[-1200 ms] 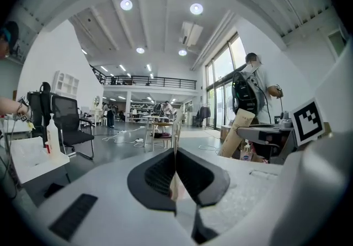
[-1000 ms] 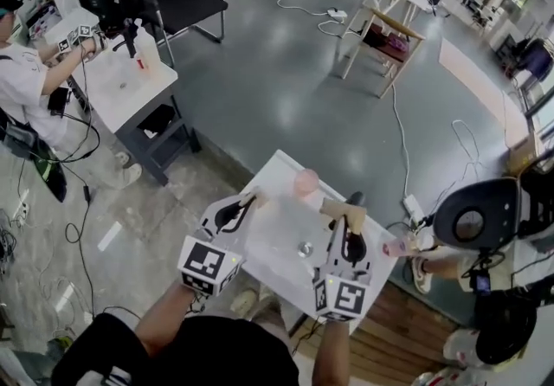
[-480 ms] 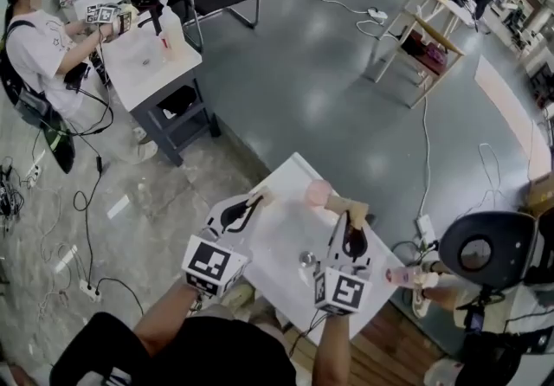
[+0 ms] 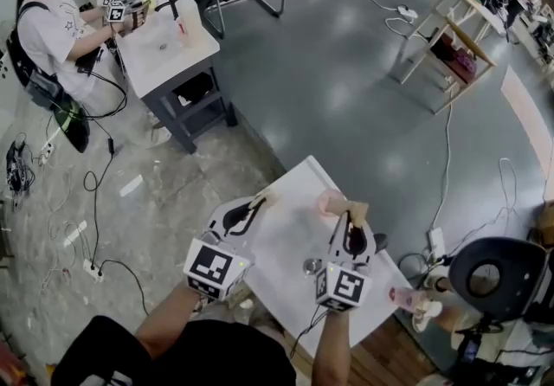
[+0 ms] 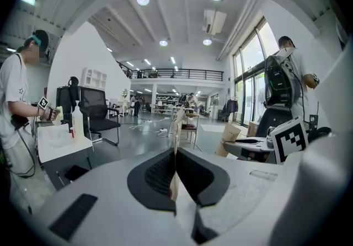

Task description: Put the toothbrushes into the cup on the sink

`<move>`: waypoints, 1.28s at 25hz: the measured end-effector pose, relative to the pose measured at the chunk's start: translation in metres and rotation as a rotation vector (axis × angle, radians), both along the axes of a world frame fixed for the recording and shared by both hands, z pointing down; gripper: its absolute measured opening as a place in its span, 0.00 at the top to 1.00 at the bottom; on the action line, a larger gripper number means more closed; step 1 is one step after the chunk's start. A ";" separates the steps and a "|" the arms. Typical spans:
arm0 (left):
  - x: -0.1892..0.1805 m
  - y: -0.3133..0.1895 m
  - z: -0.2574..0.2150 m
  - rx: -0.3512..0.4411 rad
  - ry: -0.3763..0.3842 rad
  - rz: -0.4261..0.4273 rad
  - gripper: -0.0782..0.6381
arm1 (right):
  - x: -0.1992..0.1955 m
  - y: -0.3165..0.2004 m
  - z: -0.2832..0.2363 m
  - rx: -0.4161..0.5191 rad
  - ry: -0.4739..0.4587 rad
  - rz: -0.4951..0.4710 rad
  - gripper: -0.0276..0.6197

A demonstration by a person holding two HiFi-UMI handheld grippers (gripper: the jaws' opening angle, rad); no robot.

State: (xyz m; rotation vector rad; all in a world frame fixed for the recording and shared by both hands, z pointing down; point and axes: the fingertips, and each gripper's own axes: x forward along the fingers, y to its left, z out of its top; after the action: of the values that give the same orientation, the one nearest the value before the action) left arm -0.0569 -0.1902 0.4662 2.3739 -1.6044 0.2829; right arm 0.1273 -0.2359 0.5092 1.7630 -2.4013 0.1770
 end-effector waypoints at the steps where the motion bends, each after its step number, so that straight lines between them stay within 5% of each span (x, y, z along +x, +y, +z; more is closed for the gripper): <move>1: -0.001 -0.002 0.002 -0.004 0.001 -0.007 0.88 | -0.001 -0.004 0.006 -0.011 0.002 -0.002 0.87; 14: -0.017 -0.017 0.034 -0.033 -0.009 -0.070 0.88 | -0.008 -0.032 0.068 -0.114 0.006 -0.011 0.87; 32: -0.020 -0.019 0.046 -0.062 -0.005 -0.073 0.88 | -0.017 -0.041 0.084 -0.158 0.041 -0.008 0.86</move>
State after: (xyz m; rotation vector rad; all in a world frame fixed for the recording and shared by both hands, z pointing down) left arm -0.0765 -0.2089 0.5117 2.2645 -1.6562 0.3202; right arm 0.1099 -0.2766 0.5927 1.6712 -2.2966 0.3169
